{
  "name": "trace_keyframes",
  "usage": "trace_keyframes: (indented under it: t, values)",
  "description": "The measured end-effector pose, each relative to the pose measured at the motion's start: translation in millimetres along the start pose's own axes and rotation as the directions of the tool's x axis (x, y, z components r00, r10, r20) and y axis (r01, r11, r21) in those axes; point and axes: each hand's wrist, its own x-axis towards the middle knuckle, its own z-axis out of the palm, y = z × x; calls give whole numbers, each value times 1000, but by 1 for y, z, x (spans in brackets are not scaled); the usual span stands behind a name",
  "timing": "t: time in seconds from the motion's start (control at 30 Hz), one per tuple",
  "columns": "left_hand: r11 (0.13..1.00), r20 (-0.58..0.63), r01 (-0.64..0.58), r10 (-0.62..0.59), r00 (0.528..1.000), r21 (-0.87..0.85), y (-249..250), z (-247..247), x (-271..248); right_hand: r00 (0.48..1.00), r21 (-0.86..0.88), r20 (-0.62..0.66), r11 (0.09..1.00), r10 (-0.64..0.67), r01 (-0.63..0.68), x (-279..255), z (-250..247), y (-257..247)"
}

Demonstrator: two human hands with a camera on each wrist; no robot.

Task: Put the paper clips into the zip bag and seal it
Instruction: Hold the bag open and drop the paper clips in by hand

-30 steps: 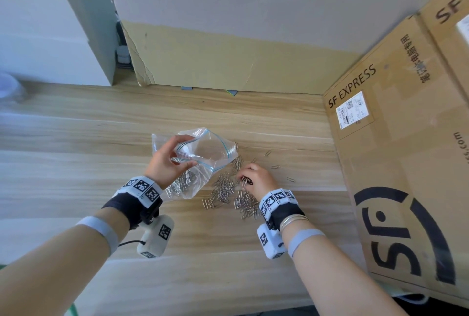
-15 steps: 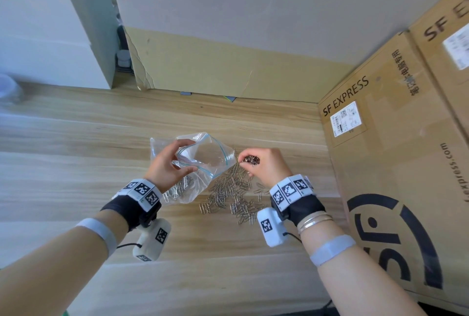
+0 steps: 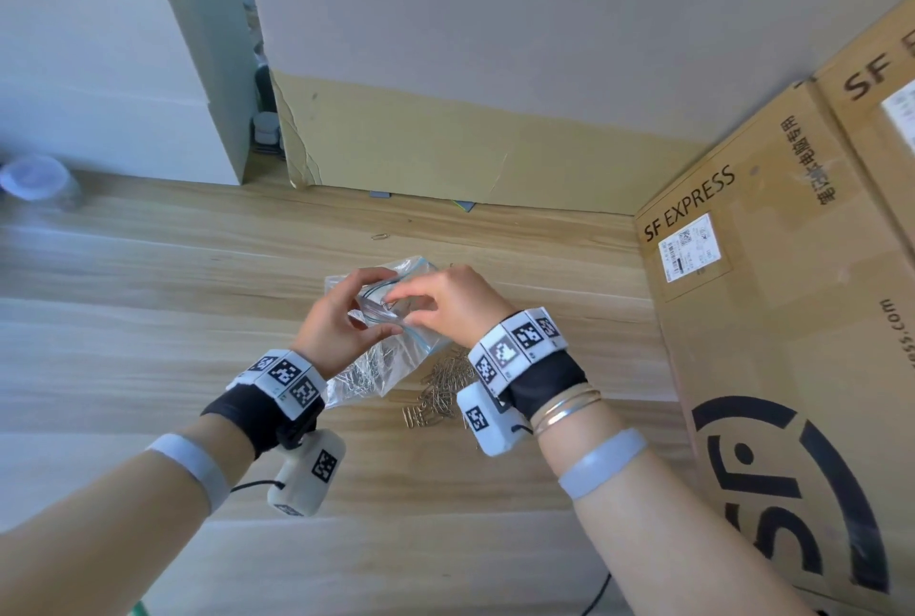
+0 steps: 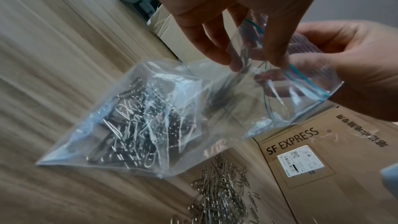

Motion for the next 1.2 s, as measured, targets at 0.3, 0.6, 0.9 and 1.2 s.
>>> trace_keyframes:
  t: [0.3, 0.6, 0.9, 1.2]
  values:
    - [999, -104, 11, -16, 994, -42, -5, -11, -5, 887, 287, -338, 932, 314, -220, -11, -7, 73]
    - [997, -156, 30, -40, 987, -66, -11, -18, -6, 950, -183, 125, 948, 287, -262, 13, 49, 126]
    - [997, -147, 27, -38, 988, -75, -7, -14, 1, 968, -96, -81, 964, 239, -246, -36, 77, 124]
    - [997, -163, 47, -58, 985, -68, -12, -18, 1, 948, -9, -93, 952, 304, -306, 19, 46, 117]
